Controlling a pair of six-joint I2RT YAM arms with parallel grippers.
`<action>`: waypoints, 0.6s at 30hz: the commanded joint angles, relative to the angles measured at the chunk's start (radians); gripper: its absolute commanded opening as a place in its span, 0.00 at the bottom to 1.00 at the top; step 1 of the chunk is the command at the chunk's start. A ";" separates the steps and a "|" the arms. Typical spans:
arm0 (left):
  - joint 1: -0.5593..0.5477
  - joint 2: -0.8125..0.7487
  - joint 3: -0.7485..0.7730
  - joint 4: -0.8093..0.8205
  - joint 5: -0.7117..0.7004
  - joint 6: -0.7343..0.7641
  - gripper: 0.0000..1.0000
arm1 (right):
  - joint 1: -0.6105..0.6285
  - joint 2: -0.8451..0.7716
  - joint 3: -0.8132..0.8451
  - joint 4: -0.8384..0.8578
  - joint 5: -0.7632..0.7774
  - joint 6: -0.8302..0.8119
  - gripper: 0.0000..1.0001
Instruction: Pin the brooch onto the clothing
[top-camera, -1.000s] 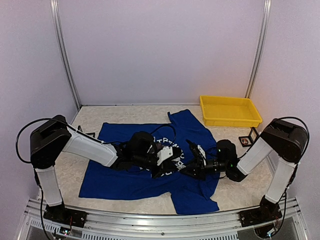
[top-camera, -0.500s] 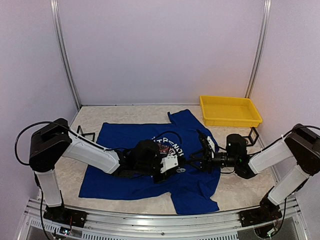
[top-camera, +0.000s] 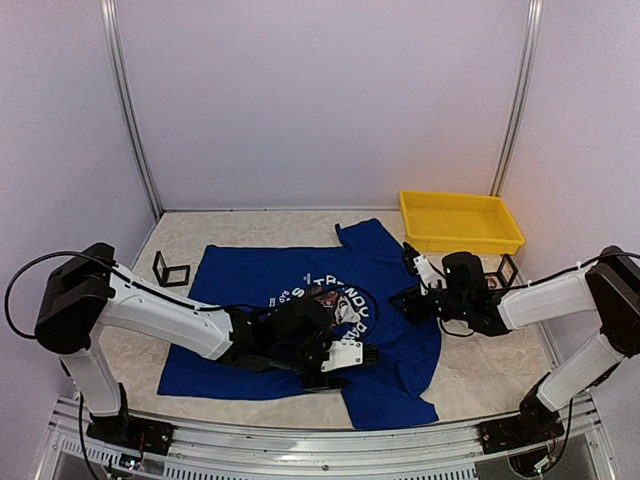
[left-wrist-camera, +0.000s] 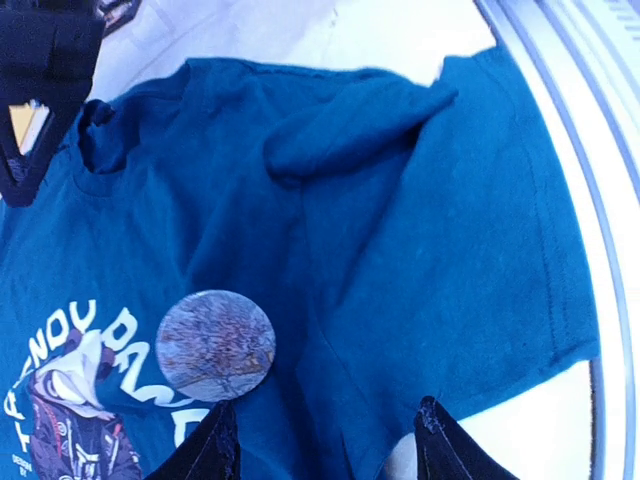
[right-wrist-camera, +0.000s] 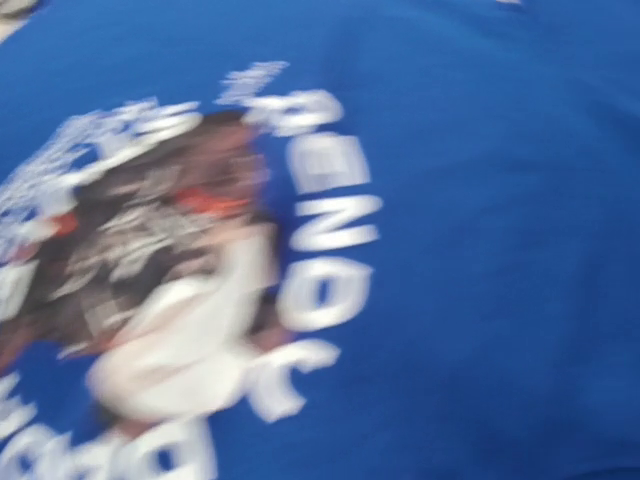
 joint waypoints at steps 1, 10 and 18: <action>0.034 -0.127 -0.002 -0.016 0.054 -0.082 0.56 | -0.062 0.093 0.142 -0.264 0.191 0.079 0.25; 0.419 -0.022 0.005 -0.031 -0.259 -0.614 0.43 | -0.119 0.424 0.469 -0.530 0.225 0.024 0.12; 0.617 0.178 0.152 -0.080 -0.346 -0.697 0.42 | -0.186 0.592 0.690 -0.602 0.259 -0.029 0.12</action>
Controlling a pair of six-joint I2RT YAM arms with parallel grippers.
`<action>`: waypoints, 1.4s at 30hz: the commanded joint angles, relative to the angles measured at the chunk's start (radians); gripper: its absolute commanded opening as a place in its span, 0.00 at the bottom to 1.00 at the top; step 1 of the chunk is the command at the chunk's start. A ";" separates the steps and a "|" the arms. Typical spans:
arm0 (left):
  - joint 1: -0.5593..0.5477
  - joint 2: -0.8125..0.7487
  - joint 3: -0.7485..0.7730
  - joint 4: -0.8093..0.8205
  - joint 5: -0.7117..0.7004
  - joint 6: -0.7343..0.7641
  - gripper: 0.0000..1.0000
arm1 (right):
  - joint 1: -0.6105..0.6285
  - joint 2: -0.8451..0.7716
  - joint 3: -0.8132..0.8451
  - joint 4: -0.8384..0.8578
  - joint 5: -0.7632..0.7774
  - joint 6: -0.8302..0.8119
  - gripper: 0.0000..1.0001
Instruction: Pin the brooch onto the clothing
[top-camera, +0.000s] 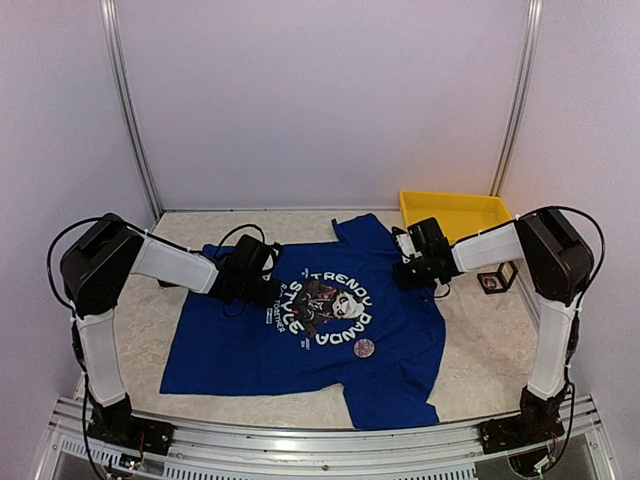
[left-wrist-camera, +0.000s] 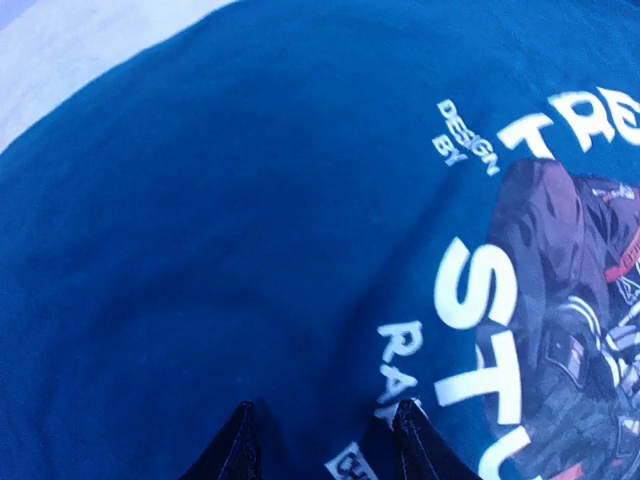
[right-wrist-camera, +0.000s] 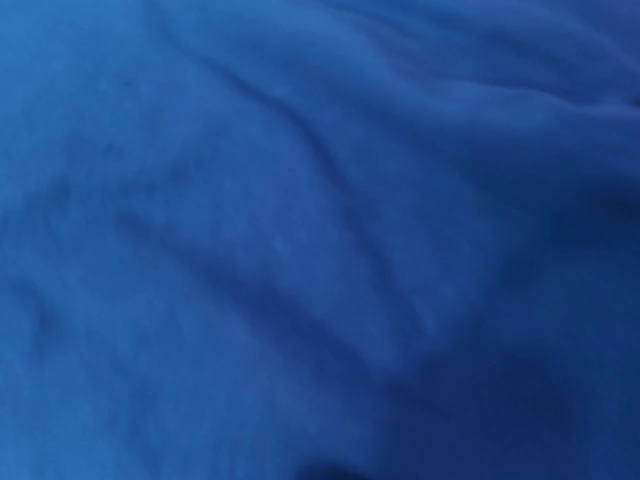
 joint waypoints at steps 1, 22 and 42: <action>0.093 0.094 0.114 -0.047 -0.098 -0.082 0.42 | -0.052 0.118 0.112 -0.139 0.041 -0.050 0.12; -0.001 -0.221 -0.024 0.155 -0.124 0.033 0.67 | -0.258 -0.266 0.024 -0.392 0.333 -0.059 0.41; -0.080 -0.279 -0.062 0.181 -0.122 0.114 0.86 | -0.446 -0.153 -0.054 -0.305 0.239 -0.020 0.61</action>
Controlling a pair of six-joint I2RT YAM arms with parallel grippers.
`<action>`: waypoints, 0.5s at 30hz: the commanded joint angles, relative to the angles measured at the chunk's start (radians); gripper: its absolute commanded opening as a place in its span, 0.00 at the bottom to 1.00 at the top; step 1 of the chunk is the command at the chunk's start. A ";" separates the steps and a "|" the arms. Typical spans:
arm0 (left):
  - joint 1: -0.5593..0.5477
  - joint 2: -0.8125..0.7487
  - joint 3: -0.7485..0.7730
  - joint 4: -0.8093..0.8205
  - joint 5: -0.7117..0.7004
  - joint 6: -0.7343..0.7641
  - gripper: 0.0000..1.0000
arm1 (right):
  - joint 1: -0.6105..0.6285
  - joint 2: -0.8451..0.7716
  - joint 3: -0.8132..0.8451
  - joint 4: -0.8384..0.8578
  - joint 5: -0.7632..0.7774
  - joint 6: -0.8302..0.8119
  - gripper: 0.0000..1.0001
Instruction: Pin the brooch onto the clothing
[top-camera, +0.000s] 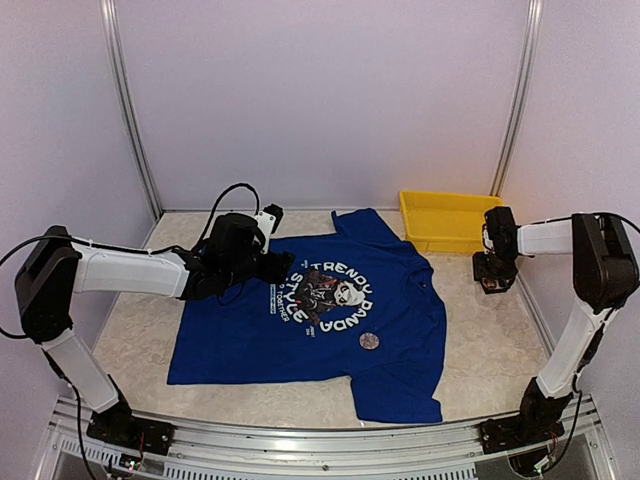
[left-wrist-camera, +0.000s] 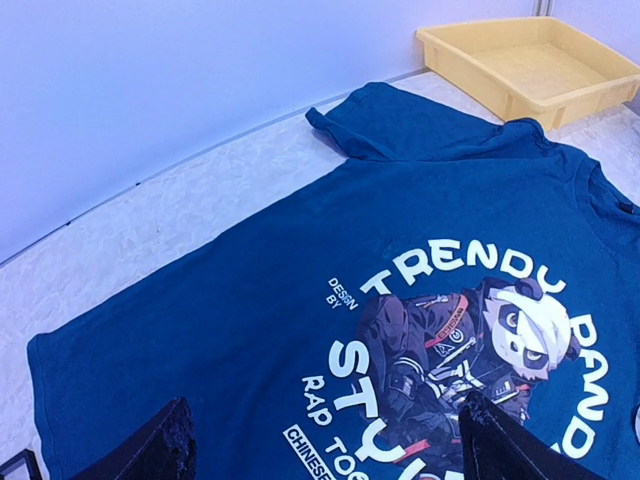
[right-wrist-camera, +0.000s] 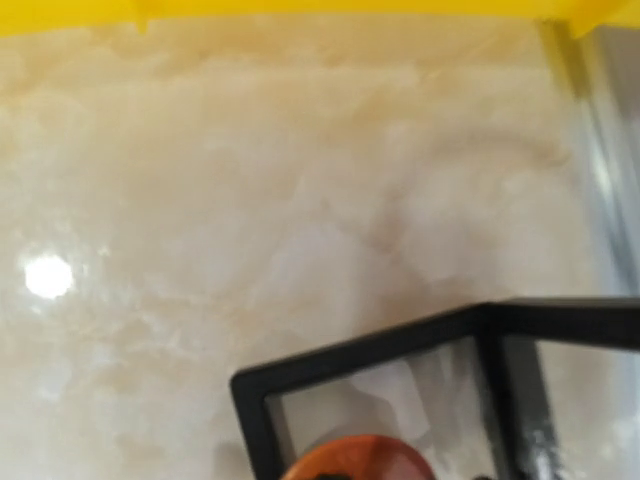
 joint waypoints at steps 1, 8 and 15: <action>0.000 0.004 0.000 0.010 -0.009 0.020 0.86 | -0.016 0.048 -0.019 0.022 -0.020 0.014 0.61; 0.000 0.015 0.004 0.008 0.008 0.020 0.86 | -0.016 0.074 -0.034 0.053 -0.034 -0.001 0.62; 0.000 0.013 0.006 0.004 -0.006 0.023 0.86 | -0.049 0.075 -0.058 0.066 -0.027 -0.005 0.49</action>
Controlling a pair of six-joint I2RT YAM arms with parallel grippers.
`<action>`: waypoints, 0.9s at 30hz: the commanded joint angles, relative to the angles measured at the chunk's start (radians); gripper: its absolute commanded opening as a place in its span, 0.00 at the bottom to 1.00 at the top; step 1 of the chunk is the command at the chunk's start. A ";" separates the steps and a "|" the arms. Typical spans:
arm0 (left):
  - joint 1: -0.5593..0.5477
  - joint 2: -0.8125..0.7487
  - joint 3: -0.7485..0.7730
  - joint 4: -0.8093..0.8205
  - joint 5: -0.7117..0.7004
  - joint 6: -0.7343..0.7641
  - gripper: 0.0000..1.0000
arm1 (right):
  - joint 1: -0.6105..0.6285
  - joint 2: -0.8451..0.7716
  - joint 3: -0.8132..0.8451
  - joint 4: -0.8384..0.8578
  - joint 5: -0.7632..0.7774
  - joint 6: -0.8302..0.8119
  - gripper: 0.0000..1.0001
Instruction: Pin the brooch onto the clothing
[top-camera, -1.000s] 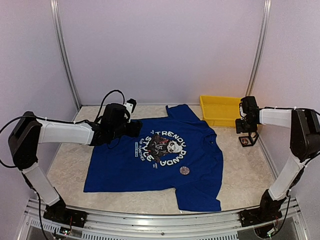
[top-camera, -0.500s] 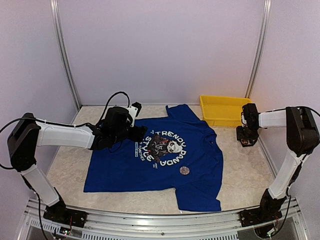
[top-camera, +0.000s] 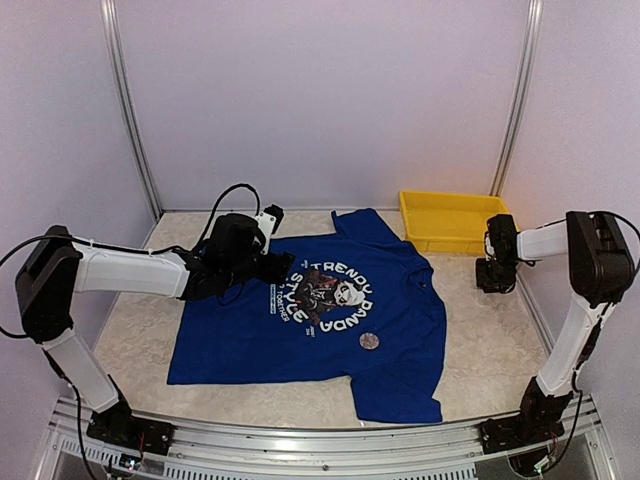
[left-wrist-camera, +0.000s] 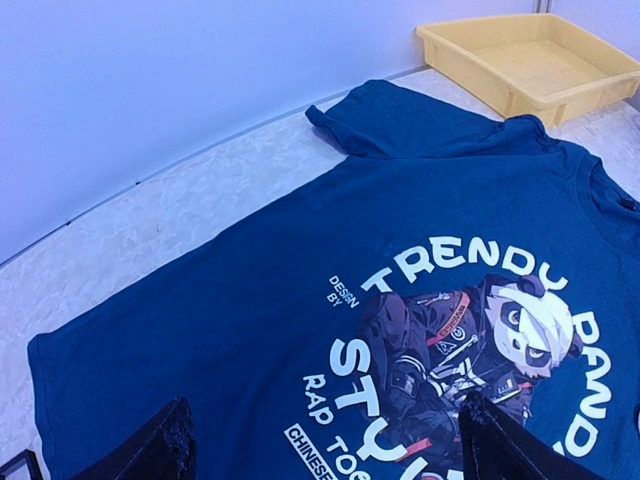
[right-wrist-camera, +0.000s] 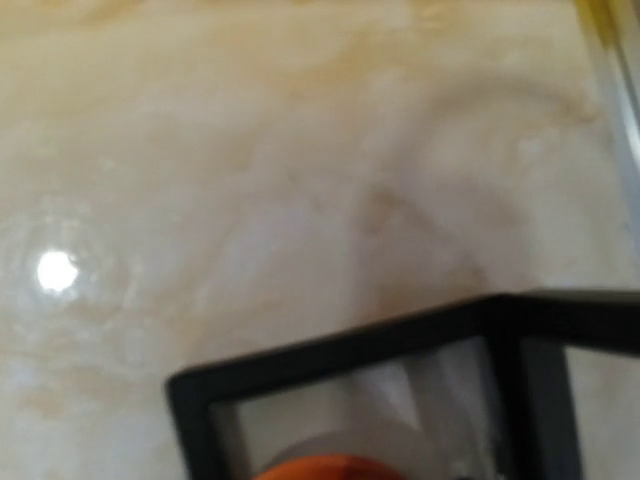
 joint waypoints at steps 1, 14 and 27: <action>0.000 0.011 0.008 0.005 -0.005 0.014 0.86 | -0.017 0.012 -0.030 0.004 0.002 -0.008 0.46; -0.002 0.026 0.014 0.002 0.019 0.014 0.85 | -0.016 -0.042 -0.028 -0.026 0.005 -0.029 0.30; -0.004 0.037 0.020 -0.002 0.026 0.014 0.86 | -0.017 -0.085 -0.036 -0.045 0.012 -0.041 0.26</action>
